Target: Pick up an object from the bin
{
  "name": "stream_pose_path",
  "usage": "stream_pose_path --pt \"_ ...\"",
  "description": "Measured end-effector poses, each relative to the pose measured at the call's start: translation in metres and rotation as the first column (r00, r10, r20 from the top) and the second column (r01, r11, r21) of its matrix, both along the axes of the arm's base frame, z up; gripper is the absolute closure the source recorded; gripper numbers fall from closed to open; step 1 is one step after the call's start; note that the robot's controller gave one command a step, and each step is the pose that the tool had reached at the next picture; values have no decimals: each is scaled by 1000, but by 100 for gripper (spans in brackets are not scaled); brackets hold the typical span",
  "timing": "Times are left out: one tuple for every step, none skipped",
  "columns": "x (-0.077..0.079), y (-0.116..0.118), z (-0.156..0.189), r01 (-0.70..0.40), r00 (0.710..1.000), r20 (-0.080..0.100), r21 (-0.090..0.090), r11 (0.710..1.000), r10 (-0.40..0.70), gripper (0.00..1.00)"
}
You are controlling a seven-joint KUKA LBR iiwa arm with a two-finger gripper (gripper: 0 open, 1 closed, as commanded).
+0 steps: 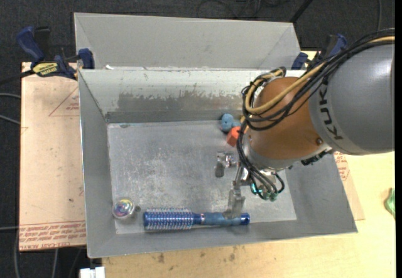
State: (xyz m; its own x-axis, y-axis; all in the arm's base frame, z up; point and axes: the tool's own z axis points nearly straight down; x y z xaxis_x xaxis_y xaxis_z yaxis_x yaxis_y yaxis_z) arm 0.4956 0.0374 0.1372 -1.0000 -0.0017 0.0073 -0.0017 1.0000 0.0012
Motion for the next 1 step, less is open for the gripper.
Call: stream_pose_path --pt "0 2 -2 -26 1000 8 0 1000 26 0"
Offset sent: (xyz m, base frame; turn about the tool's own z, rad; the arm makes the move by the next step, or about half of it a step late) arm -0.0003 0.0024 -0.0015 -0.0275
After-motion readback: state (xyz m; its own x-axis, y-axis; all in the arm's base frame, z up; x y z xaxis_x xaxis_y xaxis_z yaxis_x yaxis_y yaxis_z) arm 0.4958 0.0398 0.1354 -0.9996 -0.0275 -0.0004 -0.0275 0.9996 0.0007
